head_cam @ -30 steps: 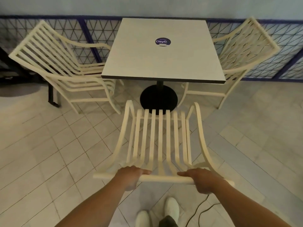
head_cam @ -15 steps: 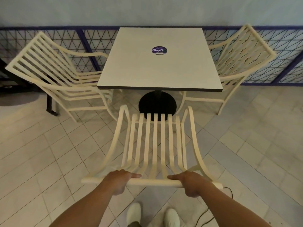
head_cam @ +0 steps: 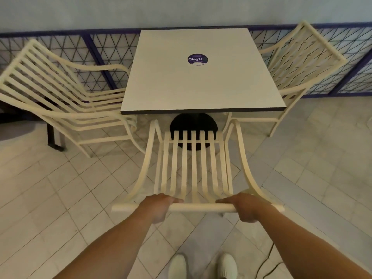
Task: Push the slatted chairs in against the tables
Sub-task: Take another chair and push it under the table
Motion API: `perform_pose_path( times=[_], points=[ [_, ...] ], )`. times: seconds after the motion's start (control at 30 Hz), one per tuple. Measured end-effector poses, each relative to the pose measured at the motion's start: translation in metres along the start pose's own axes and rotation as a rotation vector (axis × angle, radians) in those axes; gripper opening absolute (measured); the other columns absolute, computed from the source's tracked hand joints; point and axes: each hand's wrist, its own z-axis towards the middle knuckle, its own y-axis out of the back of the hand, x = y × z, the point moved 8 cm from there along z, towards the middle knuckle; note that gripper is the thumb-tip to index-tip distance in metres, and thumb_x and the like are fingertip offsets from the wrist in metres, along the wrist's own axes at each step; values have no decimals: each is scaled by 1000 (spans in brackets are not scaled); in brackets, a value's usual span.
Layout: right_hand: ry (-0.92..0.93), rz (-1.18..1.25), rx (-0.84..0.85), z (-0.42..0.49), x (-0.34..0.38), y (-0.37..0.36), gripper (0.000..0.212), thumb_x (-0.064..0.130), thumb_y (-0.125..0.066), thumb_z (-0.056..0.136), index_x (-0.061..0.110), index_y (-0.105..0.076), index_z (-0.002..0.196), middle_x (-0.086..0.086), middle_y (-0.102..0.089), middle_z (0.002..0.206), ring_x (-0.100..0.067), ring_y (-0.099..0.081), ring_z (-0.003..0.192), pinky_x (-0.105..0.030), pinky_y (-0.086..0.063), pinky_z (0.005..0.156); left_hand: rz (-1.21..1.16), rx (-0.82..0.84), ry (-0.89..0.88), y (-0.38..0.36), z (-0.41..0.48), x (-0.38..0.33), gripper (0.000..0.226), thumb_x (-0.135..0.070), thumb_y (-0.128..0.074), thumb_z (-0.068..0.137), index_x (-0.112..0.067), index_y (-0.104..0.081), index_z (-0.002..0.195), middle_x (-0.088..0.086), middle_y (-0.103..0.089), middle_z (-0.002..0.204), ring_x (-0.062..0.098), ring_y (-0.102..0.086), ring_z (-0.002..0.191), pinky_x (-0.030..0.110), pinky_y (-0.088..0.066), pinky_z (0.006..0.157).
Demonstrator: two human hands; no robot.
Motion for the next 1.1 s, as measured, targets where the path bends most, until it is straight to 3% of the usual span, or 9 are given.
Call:
perform_pose_path(
  times=[0.13, 0.3, 0.4, 0.5, 0.6, 0.7, 1.1],
  points=[
    [-1, -8, -10, 11, -1, 11, 83, 0, -61, 88, 56, -35, 144, 5, -58, 130, -18, -61, 108, -32, -49, 94, 14, -22, 15, 13, 13, 6, 87, 4, -49, 91, -60, -31, 147, 0, -57, 120, 18, -52, 83, 31, -42, 70],
    [-1, 15, 13, 13, -8, 18, 80, 3, -61, 89, 53, -34, 146, 4, -58, 132, -20, -60, 111, -35, -48, 97, 7, -2, 22, 21, 15, 7, 79, -2, -49, 93, -58, -34, 146, -1, -58, 124, 19, -55, 85, 31, -45, 72],
    [7, 57, 32, 13, -7, 19, 74, 22, -62, 89, 52, -29, 148, 4, -55, 138, -20, -59, 115, -36, -46, 100, 26, 5, 19, 22, 10, 16, 78, -10, -57, 91, -60, -31, 146, -4, -57, 130, 20, -61, 99, 30, -46, 75],
    [4, 48, 38, 15, -10, 21, 73, 40, -63, 85, 54, -28, 148, 6, -56, 138, -18, -59, 114, -37, -46, 101, 9, -4, 45, 18, 8, 25, 83, -10, -60, 92, -63, -26, 147, -4, -57, 130, 18, -61, 92, 28, -44, 70],
    [-29, -17, 38, 17, -15, 18, 72, 25, -62, 87, 57, -31, 145, 6, -58, 133, -18, -61, 109, -37, -49, 98, 23, -23, 50, 18, 9, 22, 88, 0, -55, 92, -65, -28, 145, -4, -59, 117, 15, -53, 76, 27, -39, 60],
    [-10, -20, 34, 17, -15, 17, 74, 8, -61, 90, 51, -37, 145, 5, -60, 130, -19, -61, 109, -35, -48, 99, 32, -18, 51, 21, 10, 19, 91, 5, -52, 91, -66, -30, 144, -4, -57, 113, 14, -50, 72, 26, -37, 58],
    [-1, -41, 15, 22, -40, 38, 81, 1, -60, 89, 54, -34, 145, 5, -59, 128, -18, -59, 107, -34, -47, 97, 7, -35, 25, 39, 26, -4, 83, 1, -50, 94, -61, -30, 146, -1, -56, 118, 19, -50, 82, 31, -41, 71]
  ],
)
